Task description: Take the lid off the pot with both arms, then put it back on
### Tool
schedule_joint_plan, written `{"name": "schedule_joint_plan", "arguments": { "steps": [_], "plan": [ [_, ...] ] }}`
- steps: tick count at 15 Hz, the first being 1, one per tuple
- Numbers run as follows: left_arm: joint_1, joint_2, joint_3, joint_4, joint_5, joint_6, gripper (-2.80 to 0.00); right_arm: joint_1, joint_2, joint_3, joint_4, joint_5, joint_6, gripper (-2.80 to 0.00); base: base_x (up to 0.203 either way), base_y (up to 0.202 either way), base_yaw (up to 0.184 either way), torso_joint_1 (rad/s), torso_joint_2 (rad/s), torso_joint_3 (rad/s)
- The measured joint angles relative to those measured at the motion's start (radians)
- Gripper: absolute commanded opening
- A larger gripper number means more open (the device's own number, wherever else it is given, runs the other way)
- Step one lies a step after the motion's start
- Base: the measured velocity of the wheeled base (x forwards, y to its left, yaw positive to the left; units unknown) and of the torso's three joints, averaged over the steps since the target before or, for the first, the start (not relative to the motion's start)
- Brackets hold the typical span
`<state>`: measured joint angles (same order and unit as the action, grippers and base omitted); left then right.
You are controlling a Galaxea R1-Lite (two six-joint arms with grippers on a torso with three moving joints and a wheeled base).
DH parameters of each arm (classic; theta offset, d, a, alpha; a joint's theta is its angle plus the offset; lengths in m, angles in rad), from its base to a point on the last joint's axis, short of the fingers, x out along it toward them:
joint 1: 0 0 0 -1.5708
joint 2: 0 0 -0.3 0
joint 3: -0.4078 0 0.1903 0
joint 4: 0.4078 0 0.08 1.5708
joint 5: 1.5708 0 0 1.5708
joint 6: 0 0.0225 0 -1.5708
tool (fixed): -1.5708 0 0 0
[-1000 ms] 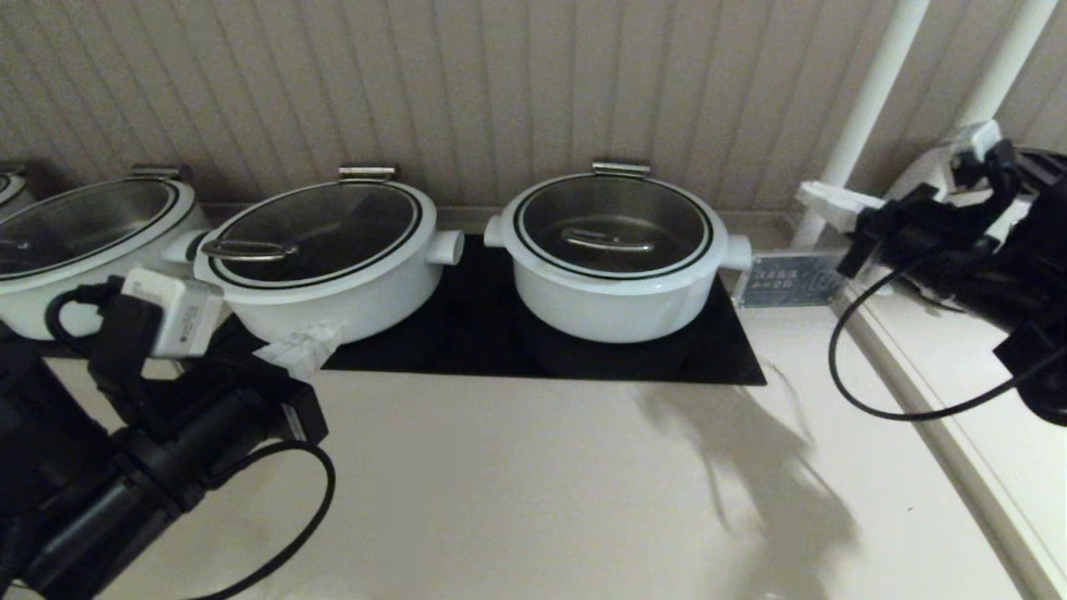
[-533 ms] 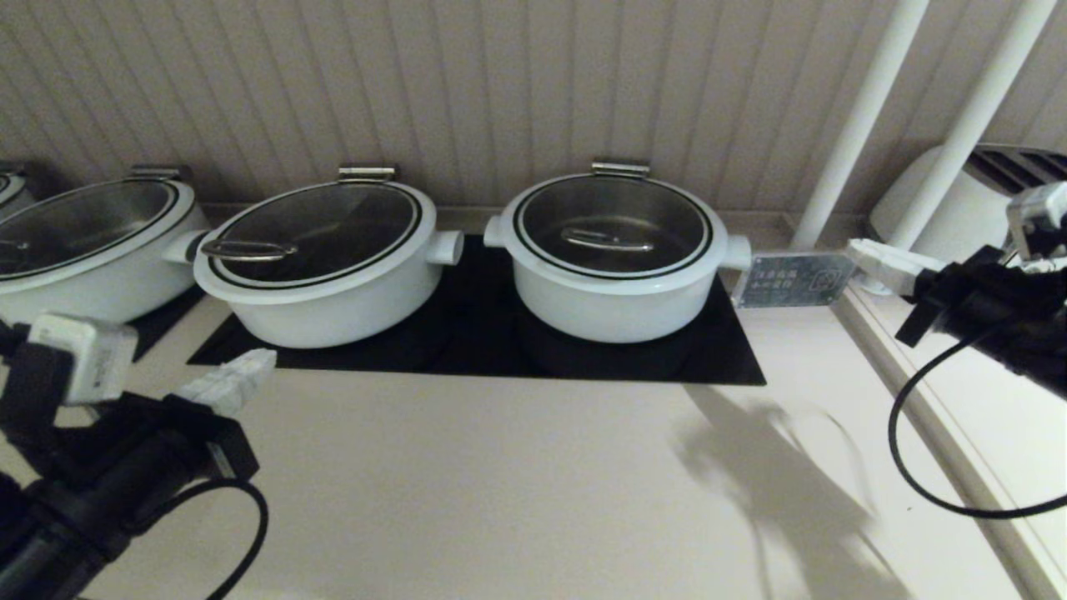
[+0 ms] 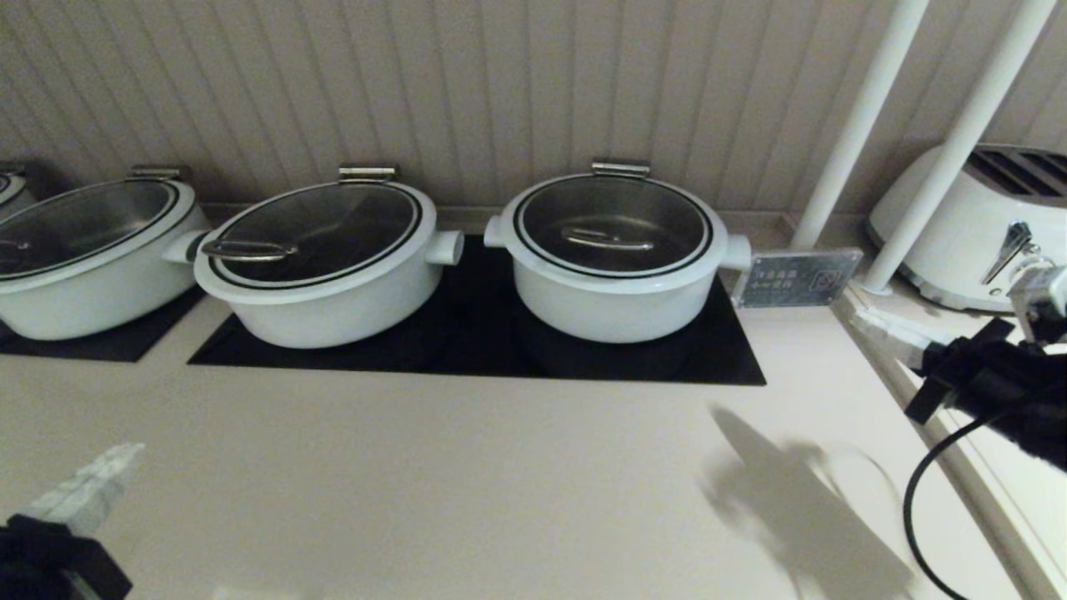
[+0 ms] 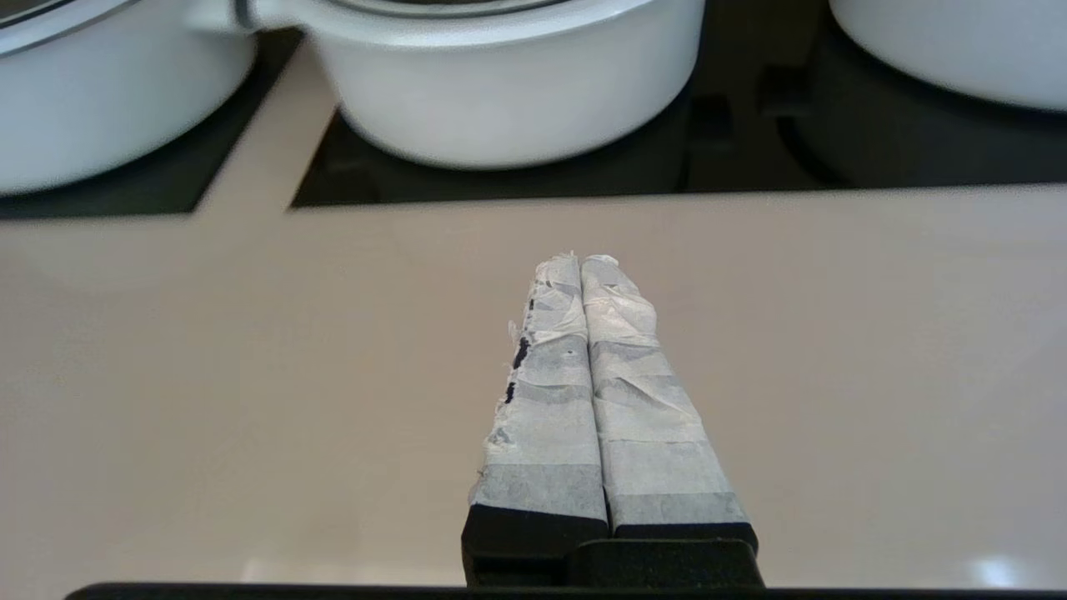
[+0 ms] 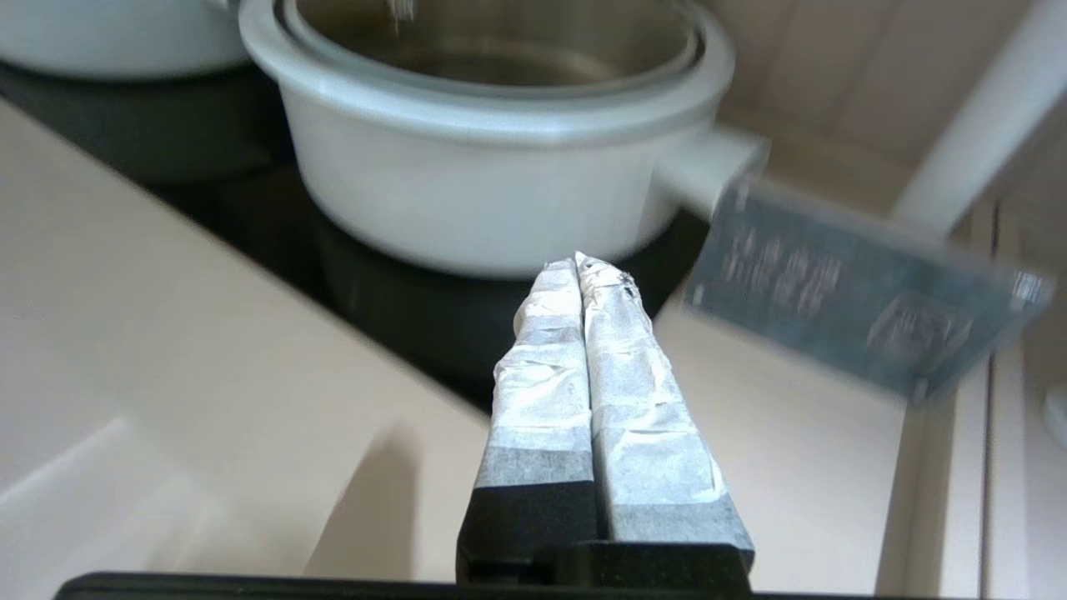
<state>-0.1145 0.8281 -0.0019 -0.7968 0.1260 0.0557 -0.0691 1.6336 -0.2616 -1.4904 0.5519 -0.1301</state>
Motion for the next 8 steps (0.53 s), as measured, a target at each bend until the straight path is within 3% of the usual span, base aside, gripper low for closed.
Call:
{"name": "schedule_joint_plan", "arguments": {
  "steps": [4, 6, 8],
  "plan": [
    [0.006, -0.37, -0.004, 0.373, 0.016, 0.002, -2.8, -0.001, -0.012, 0.051, -0.001, -0.04, -0.003, -2.8, 0.0, 0.0, 0.0, 0.0, 0.0, 0.0],
    [0.008, -0.471, -0.002, 0.55, 0.024, -0.003, -2.8, -0.001, -0.037, 0.098, 0.001, -0.045, -0.002, -2.8, 0.0, 0.0, 0.0, 0.0, 0.0, 0.0],
    [0.009, -0.515, 0.001, 0.647, -0.006, -0.018, -2.8, -0.001, -0.078, 0.172, 0.005, -0.066, 0.002, -2.8, 0.0, 0.0, 0.0, 0.0, 0.0, 0.0]
  ]
}}
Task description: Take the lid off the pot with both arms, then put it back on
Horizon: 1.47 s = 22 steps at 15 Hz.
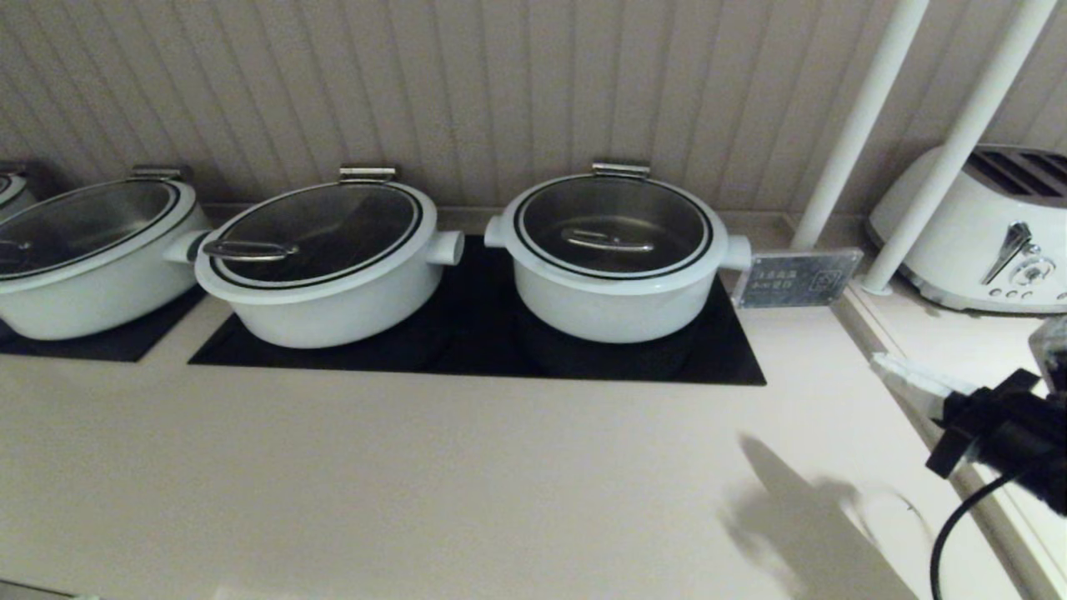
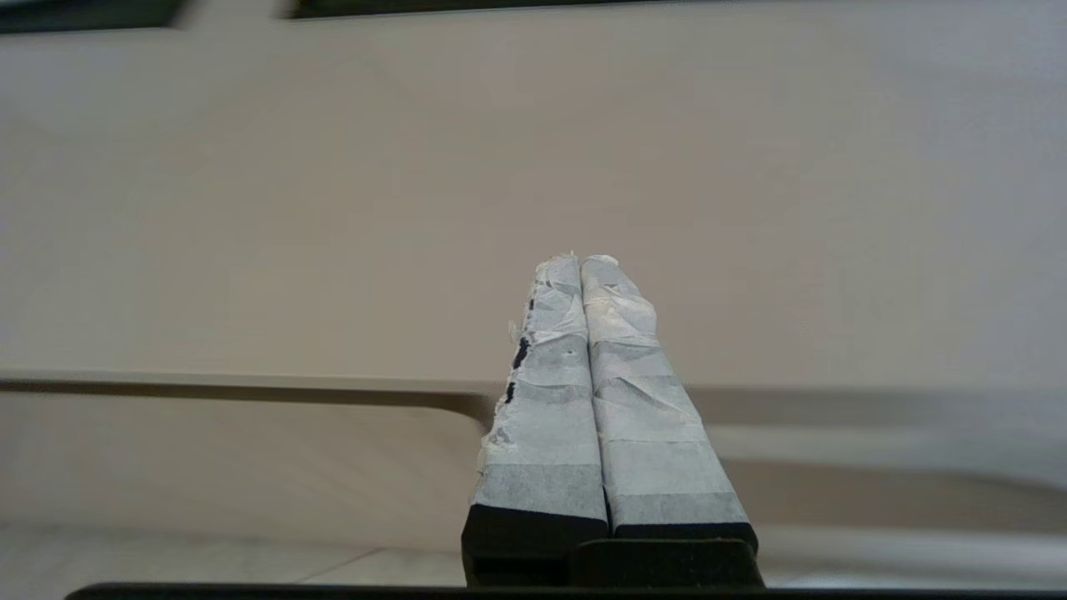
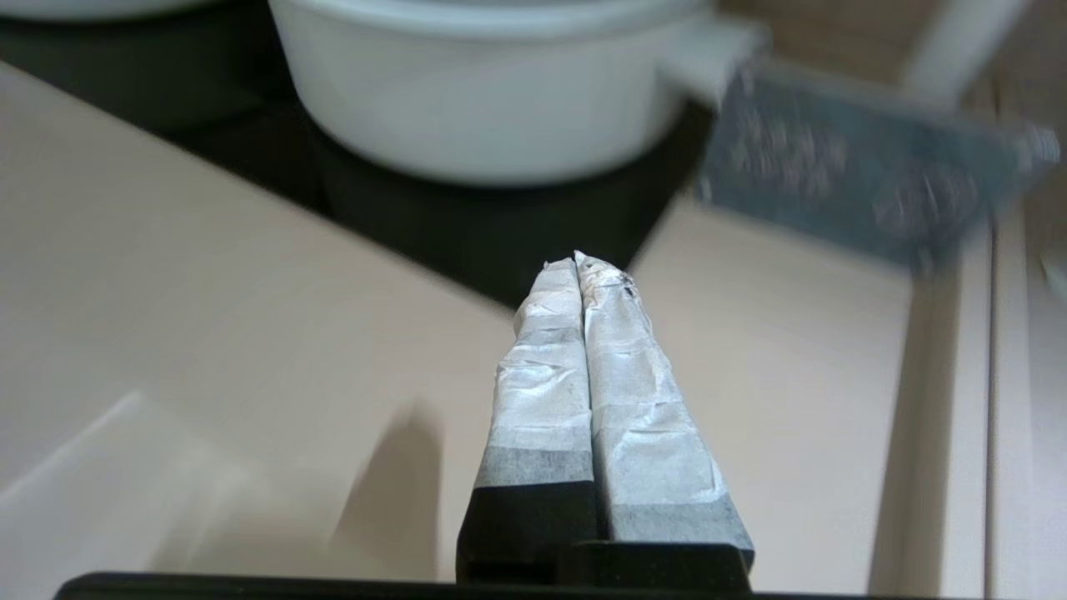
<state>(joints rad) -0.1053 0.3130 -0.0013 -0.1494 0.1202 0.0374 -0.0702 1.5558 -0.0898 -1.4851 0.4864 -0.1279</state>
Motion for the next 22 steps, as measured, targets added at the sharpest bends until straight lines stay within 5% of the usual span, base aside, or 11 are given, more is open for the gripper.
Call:
{"name": "schedule_joint_plan", "arguments": {
  "steps": [2, 5, 8, 12, 19, 22],
  "plan": [
    [0.001, -0.019, 0.0, 0.036, -0.051, 0.011, -2.8, -0.001, -0.043, 0.062, 0.007, -0.075, 0.023, -2.8, 0.0, 0.0, 0.0, 0.0, 0.0, 0.0],
    [0.0, -0.031, -0.029, 0.139, -0.038, 0.073, -2.8, -0.012, -0.081, 0.085, 0.013, -0.189, 0.051, -2.8, 0.0, 0.0, 0.0, 0.0, 0.0, 0.0],
    [0.031, -0.033, -0.079, 0.291, 0.013, 0.1, -2.8, -0.036, -0.104, 0.089, 0.037, -0.207, 0.046, -2.8, 0.0, 0.0, 0.0, 0.0, 0.0, 0.0],
    [0.154, -0.037, -0.09, 0.303, -0.032, 0.159, -2.8, -0.041, -0.191, 0.09, 0.173, -0.22, 0.034, -2.8, 0.0, 0.0, 0.0, 0.0, 0.0, 0.0],
    [0.119, -0.216, -0.053, 0.267, -0.179, 0.137, -2.8, -0.04, -0.448, 0.09, 0.506, -0.212, 0.019, -2.8, 0.0, 0.0, 0.0, 0.0, 0.0, 0.0],
    [0.108, -0.285, -0.043, 0.261, -0.189, 0.097, -2.8, -0.04, -0.587, 0.09, 0.721, -0.206, 0.021, -2.8, 0.0, 0.0, 0.0, 0.0, 0.0, 0.0]
  ]
}}
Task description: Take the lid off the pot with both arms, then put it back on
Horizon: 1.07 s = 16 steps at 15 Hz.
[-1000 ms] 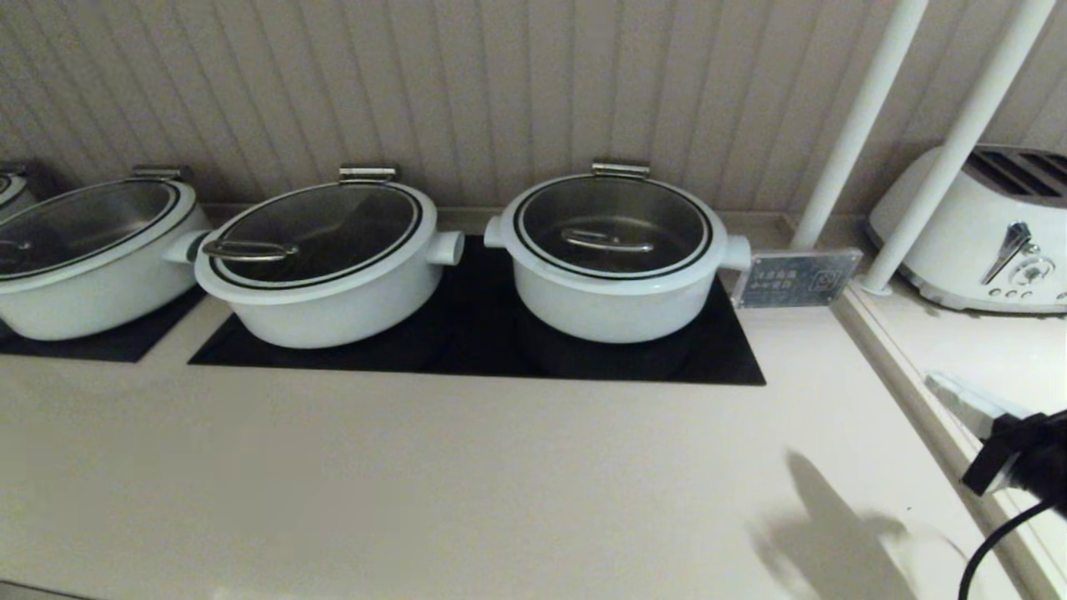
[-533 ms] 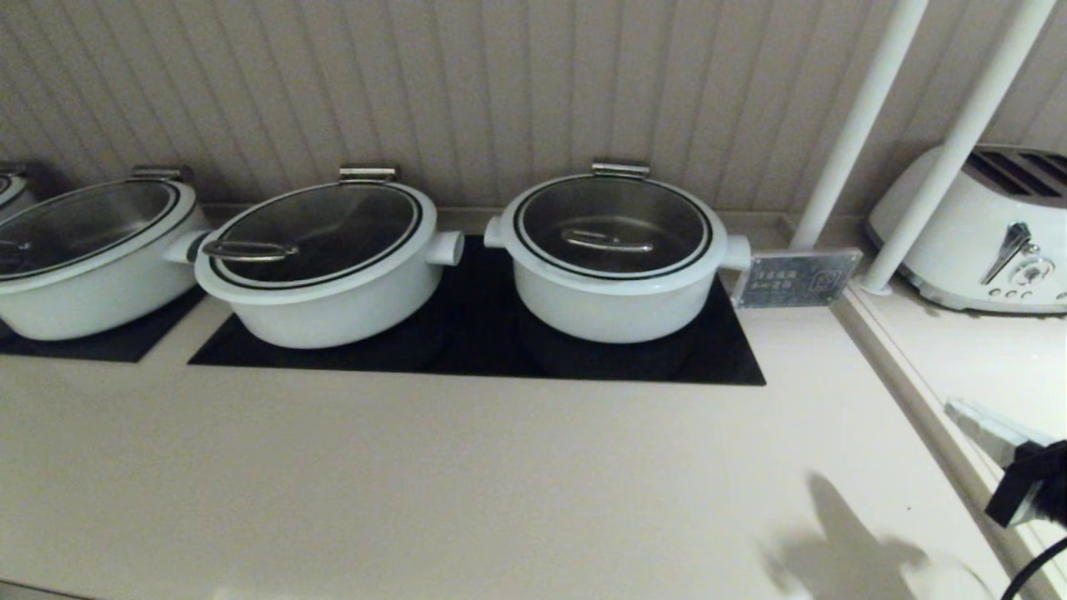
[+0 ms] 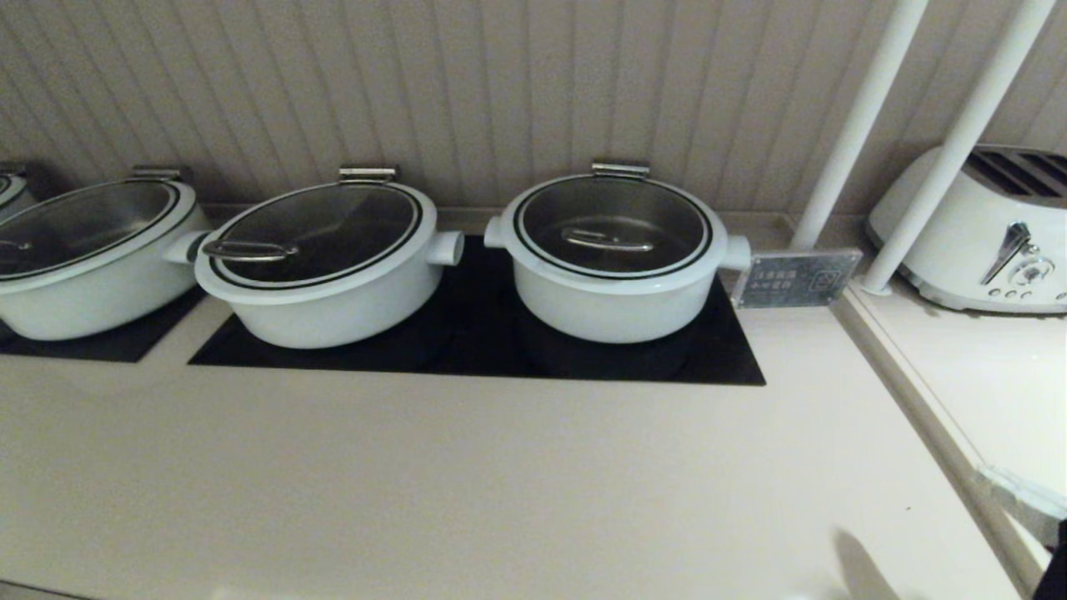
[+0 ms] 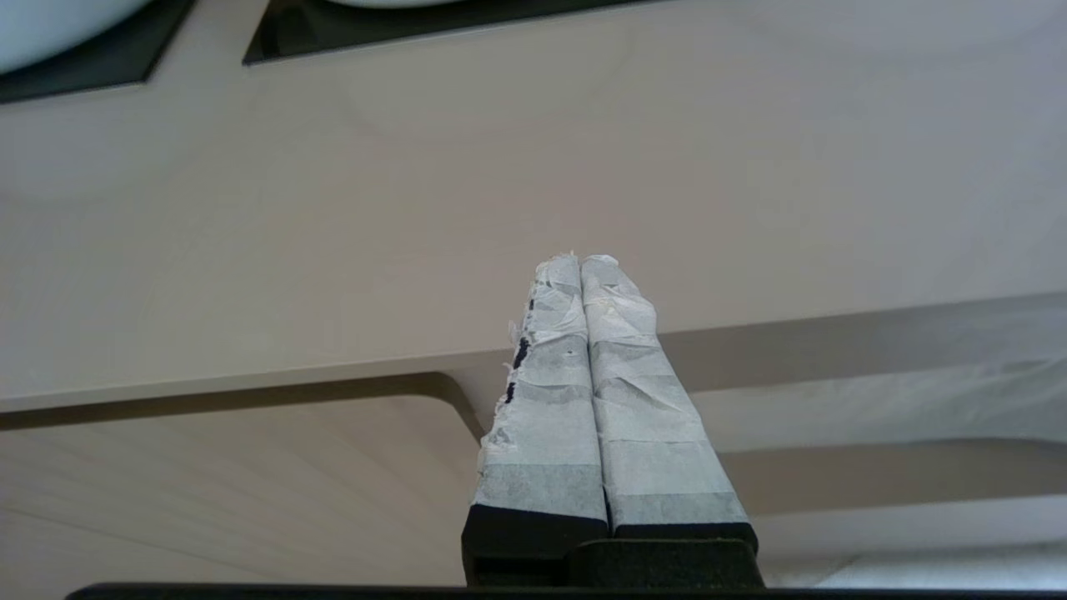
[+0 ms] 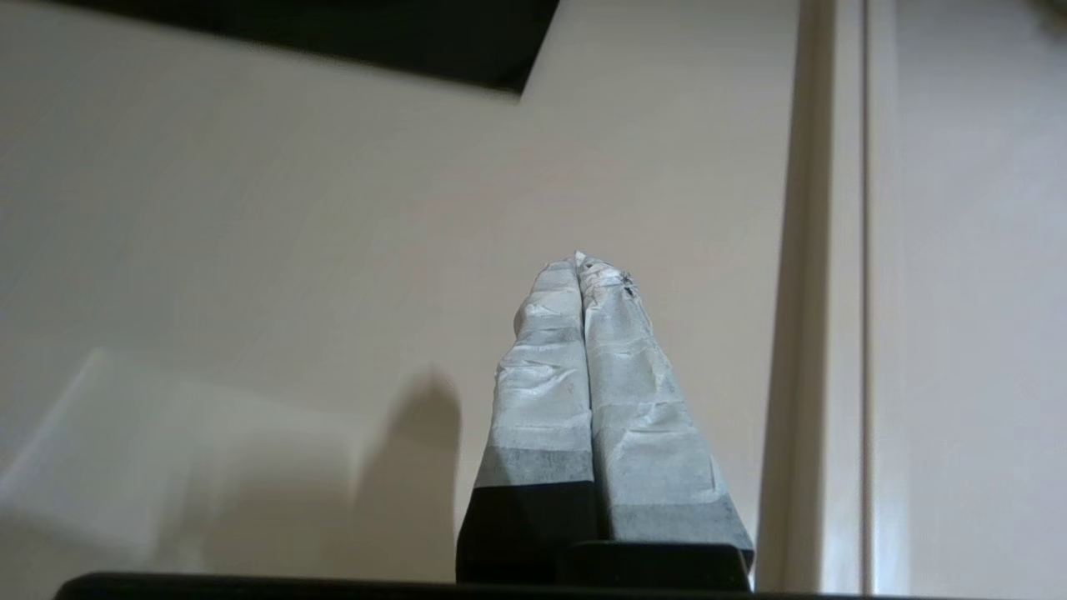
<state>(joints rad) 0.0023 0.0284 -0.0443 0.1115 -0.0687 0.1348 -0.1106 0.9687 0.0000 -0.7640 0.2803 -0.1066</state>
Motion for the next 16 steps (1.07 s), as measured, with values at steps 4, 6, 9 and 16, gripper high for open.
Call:
{"name": "schedule_joint_plan", "arguments": {
  "steps": [4, 6, 9, 16],
  "plan": [
    [-0.001, -0.023, 0.001, 0.0, 0.027, -0.077, -2.8, 0.0, -0.273, -0.004, 0.328, 0.008, -0.002, -2.8, 0.0, 0.0, 0.0, 0.0, 0.0, 0.0],
    [-0.001, -0.025, 0.002, 0.0, 0.056, -0.12, -2.8, 0.0, -0.438, -0.013, 0.511, -0.002, 0.0, -2.8, 0.0, 0.0, 0.0, 0.0, 0.0, 0.0],
    [-0.001, -0.026, 0.002, 0.0, 0.064, -0.126, -2.8, 0.002, -0.612, -0.048, 0.776, -0.079, 0.012, -2.8, 0.0, 0.0, 0.0, 0.0, 0.0, 0.0],
    [-0.001, -0.027, 0.002, 0.0, 0.064, -0.126, -2.8, 0.142, -0.72, -0.007, 0.759, -0.295, 0.096, -2.8, 0.0, 0.0, 0.0, 0.0, 0.0, 0.0]
  ]
}}
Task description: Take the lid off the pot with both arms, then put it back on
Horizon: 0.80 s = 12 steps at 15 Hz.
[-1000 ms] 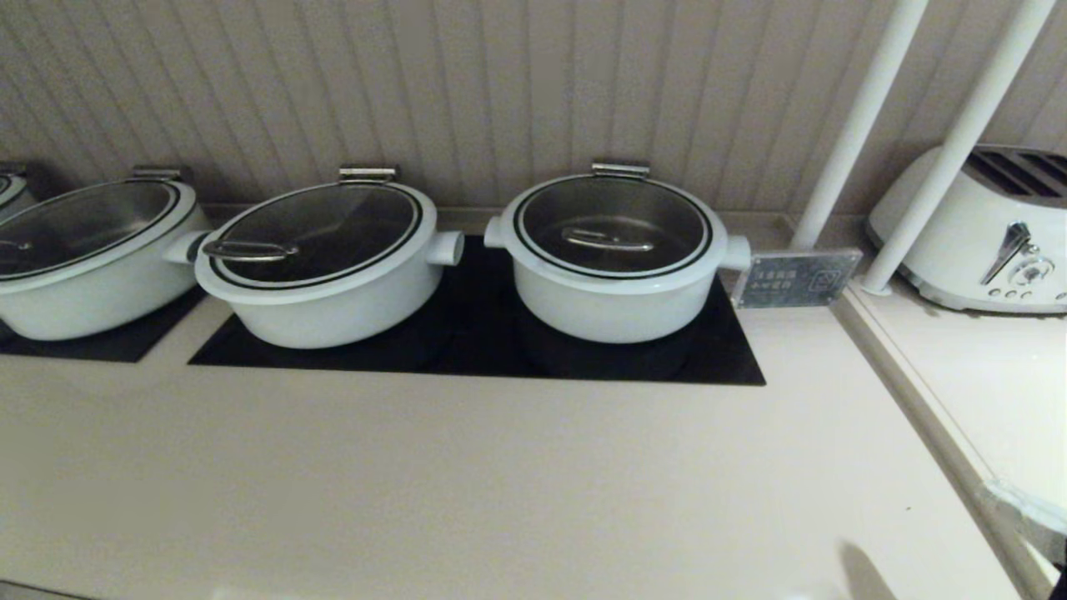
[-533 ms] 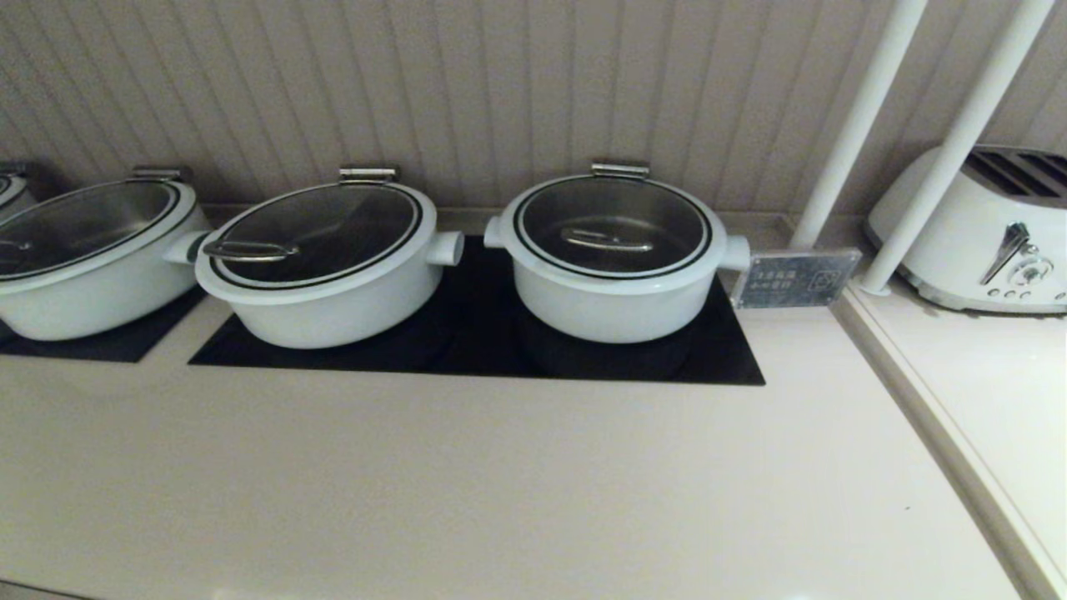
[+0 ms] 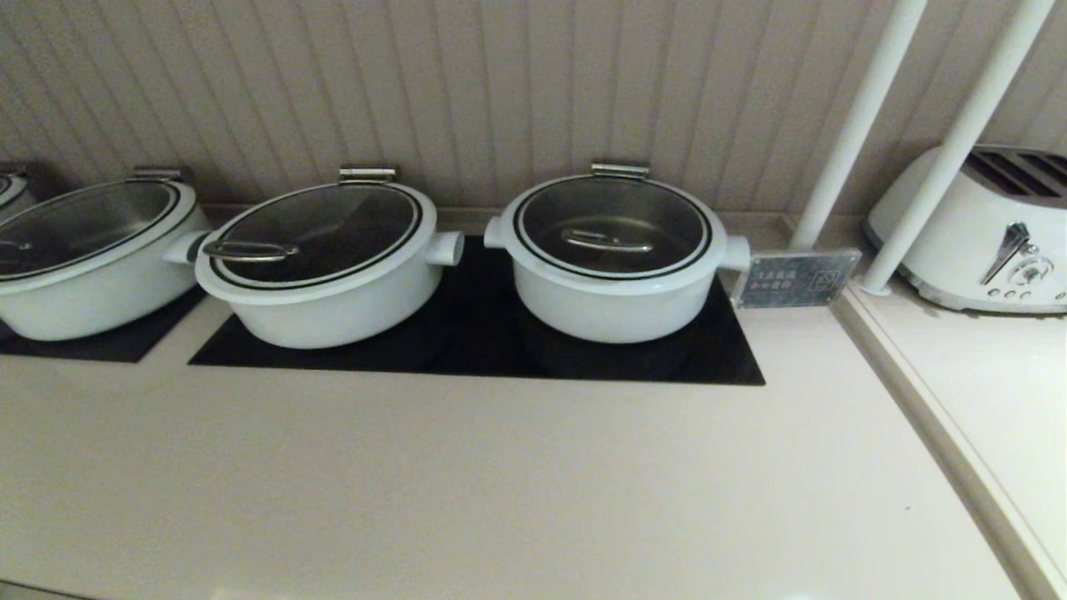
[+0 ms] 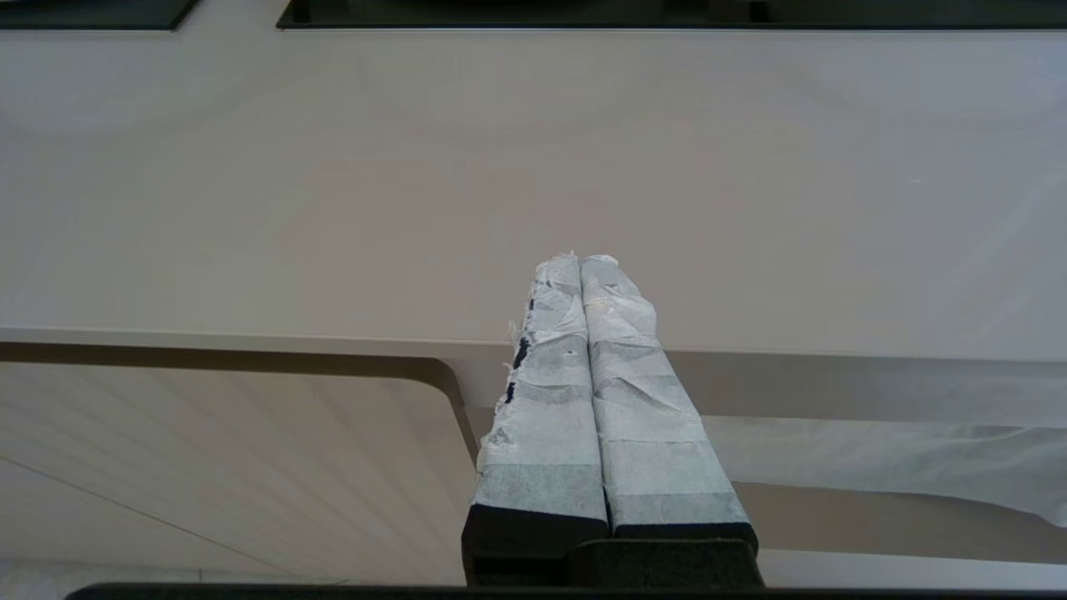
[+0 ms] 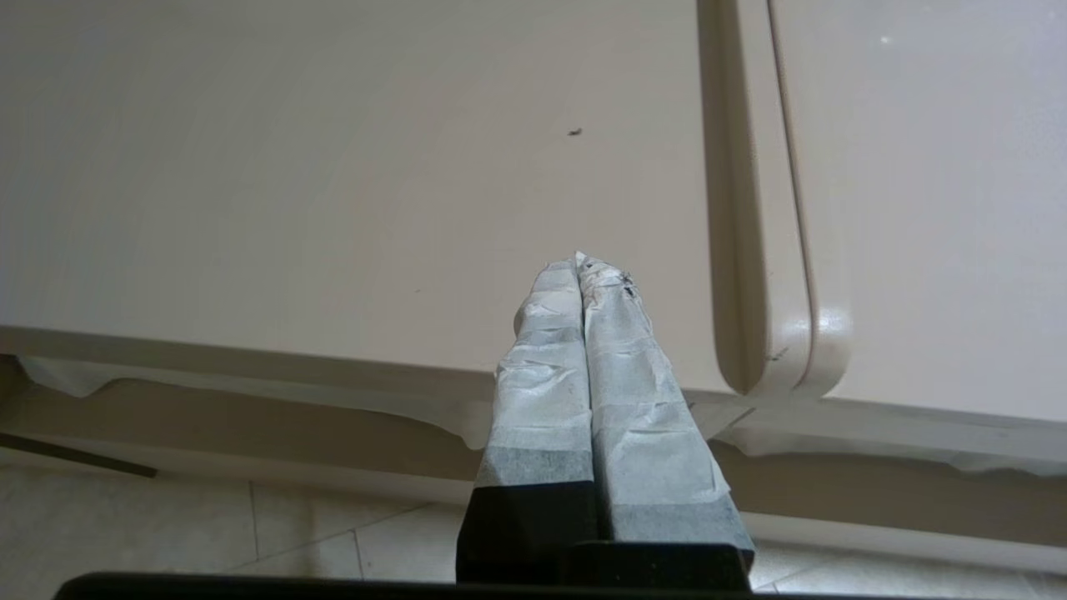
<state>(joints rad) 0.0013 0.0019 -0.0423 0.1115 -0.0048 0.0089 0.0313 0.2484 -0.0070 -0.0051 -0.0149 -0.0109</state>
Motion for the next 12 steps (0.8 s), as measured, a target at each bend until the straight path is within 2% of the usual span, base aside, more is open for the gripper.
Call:
{"name": "schedule_joint_plan", "arguments": {
  "steps": [6, 12],
  "plan": [
    [0.0, 0.0, 0.0, 0.0, 0.001, -0.001, -2.8, -0.022, -0.204, 0.007, 0.003, 0.013, -0.011, -2.8, 0.0, 0.0, 0.0, 0.0, 0.0, 0.0],
    [0.0, 0.0, 0.0, 0.0, 0.001, 0.0, -2.8, -0.024, -0.247, 0.007, 0.001, 0.009, 0.007, -2.8, 0.0, 0.0, 0.0, 0.0, 0.0, 0.0]
  ]
}}
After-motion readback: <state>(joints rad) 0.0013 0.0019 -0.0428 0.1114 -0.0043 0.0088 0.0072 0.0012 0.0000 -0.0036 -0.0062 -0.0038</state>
